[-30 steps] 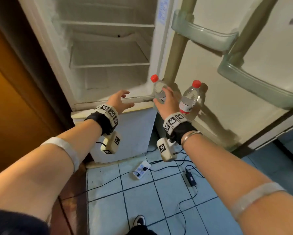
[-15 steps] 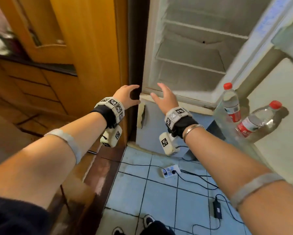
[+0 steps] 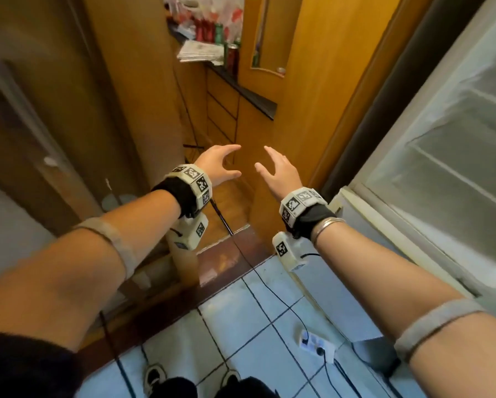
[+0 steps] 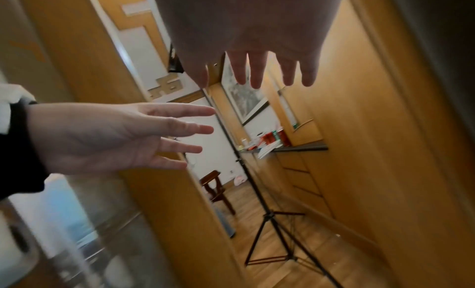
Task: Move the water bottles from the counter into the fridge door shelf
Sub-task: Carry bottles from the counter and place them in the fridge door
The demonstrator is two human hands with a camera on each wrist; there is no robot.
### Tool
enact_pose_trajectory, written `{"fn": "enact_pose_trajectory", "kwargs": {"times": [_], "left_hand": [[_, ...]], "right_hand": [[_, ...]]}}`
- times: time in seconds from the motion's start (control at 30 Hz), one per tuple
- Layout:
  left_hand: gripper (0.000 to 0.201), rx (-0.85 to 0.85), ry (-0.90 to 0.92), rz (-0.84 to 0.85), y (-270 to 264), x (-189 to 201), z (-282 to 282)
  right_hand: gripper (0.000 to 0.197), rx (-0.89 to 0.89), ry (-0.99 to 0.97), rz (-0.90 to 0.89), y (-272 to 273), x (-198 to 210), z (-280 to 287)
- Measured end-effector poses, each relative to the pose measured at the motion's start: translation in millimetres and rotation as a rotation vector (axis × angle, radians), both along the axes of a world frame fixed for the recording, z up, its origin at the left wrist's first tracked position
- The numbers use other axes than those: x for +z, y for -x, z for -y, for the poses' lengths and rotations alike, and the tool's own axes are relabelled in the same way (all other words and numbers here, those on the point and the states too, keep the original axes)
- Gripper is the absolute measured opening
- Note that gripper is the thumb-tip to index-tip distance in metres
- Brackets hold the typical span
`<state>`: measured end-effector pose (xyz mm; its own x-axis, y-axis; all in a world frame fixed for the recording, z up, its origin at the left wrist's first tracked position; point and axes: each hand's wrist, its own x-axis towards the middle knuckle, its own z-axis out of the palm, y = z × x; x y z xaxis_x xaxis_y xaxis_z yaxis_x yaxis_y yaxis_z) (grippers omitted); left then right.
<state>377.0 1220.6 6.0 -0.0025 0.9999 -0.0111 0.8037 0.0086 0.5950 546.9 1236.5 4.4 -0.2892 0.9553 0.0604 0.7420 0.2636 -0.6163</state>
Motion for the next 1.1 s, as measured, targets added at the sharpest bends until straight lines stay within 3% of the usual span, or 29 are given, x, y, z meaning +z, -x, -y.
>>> {"fn": "enact_pose_trajectory", "kwargs": {"times": [0.23,0.47,0.87,1.1], "left_hand": [[0.066,0.231,0.055,0.051,85,0,88],[0.067,0.523,0.077,0.033,180,2,207],[0.065,0.986,0.052,0.153,324,-1,455],[0.066,1.214,0.044,0.126,383,0,604]], "right_hand": [[0.052,0.317,-0.020,0.013,96,-1,39],[0.053,0.633,0.050,0.061,213,1,114],[0.052,1.019,-0.016,0.048,408,4,313],[0.053,1.216,0.031,0.079,505,5,437]]}}
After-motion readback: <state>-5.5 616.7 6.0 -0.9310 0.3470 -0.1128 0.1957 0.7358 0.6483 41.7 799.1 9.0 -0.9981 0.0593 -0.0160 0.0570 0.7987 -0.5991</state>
